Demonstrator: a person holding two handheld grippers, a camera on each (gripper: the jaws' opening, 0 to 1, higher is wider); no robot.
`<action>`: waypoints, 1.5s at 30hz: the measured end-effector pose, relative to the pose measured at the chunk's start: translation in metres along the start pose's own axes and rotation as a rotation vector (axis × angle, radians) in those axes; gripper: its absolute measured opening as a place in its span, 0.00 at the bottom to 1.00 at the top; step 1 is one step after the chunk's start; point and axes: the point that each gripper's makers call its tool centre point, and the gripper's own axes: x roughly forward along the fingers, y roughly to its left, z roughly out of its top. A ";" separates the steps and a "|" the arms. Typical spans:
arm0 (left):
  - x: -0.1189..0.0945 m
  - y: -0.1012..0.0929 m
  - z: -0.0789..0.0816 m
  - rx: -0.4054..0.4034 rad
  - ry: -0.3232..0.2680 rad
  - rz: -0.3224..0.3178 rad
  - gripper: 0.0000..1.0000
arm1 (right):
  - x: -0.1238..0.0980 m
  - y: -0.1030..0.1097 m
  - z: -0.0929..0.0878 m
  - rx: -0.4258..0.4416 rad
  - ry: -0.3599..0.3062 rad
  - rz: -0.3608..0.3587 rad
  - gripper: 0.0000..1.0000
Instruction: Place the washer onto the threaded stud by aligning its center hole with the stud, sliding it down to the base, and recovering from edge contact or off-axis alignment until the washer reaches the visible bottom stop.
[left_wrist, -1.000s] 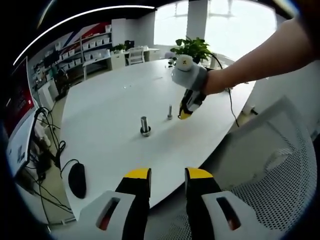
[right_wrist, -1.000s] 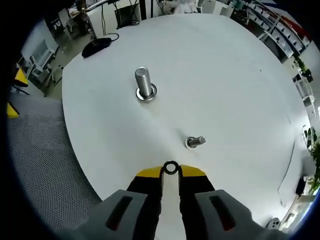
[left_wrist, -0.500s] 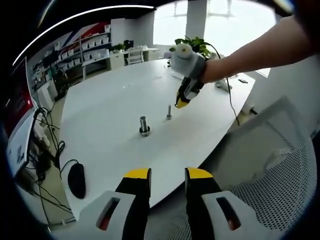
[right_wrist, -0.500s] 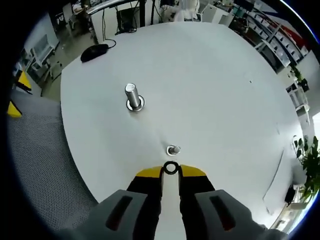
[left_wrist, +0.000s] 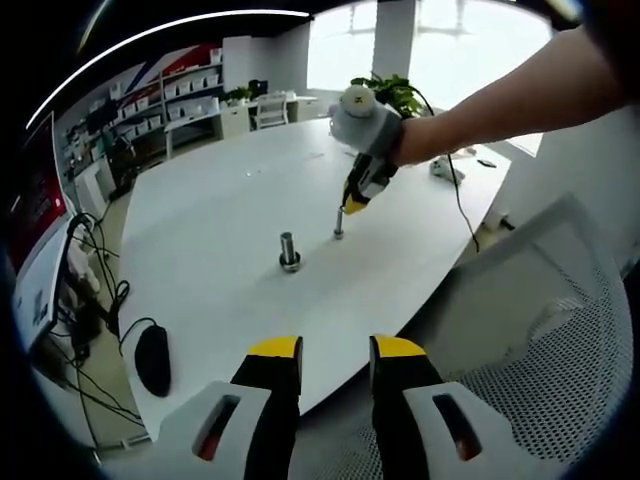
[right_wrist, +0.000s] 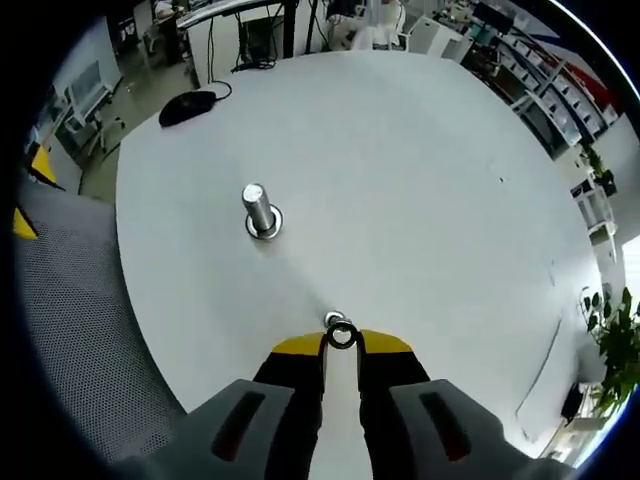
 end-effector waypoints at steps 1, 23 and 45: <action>-0.001 0.000 0.000 -0.001 0.000 0.001 0.25 | 0.001 0.000 0.001 -0.001 0.000 0.002 0.14; 0.001 0.002 -0.001 -0.004 0.004 0.009 0.25 | 0.013 -0.006 0.002 -0.008 0.027 0.023 0.14; 0.000 0.003 -0.004 -0.008 0.024 0.018 0.25 | 0.044 0.005 -0.022 0.041 0.089 0.053 0.14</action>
